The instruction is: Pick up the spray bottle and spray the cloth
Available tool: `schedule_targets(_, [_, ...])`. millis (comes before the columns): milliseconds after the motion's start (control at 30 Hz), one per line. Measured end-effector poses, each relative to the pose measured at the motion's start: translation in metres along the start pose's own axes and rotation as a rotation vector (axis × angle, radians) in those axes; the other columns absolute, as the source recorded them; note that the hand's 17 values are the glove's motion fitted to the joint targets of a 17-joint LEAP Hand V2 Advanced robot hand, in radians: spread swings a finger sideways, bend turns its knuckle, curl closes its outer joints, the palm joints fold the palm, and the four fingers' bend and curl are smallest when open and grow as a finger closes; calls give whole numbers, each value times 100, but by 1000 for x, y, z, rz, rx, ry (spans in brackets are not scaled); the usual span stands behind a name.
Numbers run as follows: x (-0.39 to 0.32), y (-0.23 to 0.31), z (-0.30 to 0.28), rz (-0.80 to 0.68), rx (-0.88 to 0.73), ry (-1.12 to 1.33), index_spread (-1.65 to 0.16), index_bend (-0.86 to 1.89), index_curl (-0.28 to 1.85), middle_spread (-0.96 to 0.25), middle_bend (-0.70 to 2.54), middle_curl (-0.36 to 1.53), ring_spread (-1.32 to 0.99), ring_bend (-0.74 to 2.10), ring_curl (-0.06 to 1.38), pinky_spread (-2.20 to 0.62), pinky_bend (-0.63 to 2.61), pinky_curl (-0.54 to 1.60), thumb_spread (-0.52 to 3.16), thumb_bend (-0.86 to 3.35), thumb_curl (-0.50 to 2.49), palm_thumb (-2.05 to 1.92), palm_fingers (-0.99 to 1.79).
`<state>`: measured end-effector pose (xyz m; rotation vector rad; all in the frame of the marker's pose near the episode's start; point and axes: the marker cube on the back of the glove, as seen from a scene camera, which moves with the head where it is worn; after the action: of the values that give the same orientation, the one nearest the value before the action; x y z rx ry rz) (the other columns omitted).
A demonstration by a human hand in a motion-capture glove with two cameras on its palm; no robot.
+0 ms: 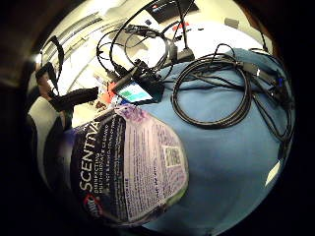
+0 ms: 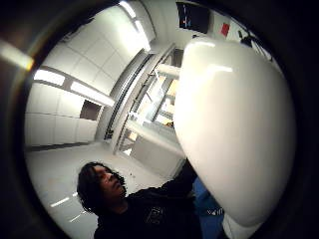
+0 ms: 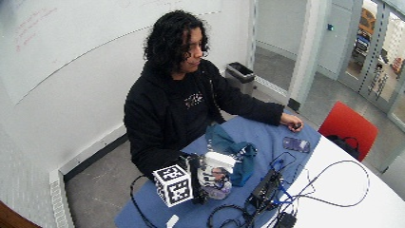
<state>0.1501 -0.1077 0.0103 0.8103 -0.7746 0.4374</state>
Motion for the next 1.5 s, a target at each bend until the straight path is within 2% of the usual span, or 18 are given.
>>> schedule_targets(200, [-7, -2, -9, 37, -56, -56, -27, 18, 45, -22, 44, 52, -22, 72, 50, -31, 53, 43, 44, -2, 68, 106, 131])
schedule_targets(433, [-63, -4, -43, 51, -90, -124, -27, 18, 47, -22, 45, 53, -22, 72, 50, -30, 53, 43, 44, -3, 70, 106, 130])
schedule_targets(833, [-131, -2, -41, 186, -578, 177, -27, 17, 49, -21, 45, 54, -22, 72, 50, -30, 54, 43, 44, -2, 72, 106, 130])
schedule_targets(1200, [-117, 23, 10, 343, -1022, 481, -26, 14, 49, -20, 44, 54, -22, 75, 51, -29, 58, 44, 47, -2, 73, 109, 127])
schedule_targets(1367, [-105, 38, 25, 420, -1161, 561, -26, 14, 48, -20, 44, 55, -21, 75, 51, -28, 59, 44, 50, -1, 74, 111, 125])
schedule_targets(1500, [-88, 34, 49, 488, -1187, 610, -26, 14, 48, -20, 44, 55, -21, 75, 51, -28, 60, 44, 51, -2, 74, 111, 124])
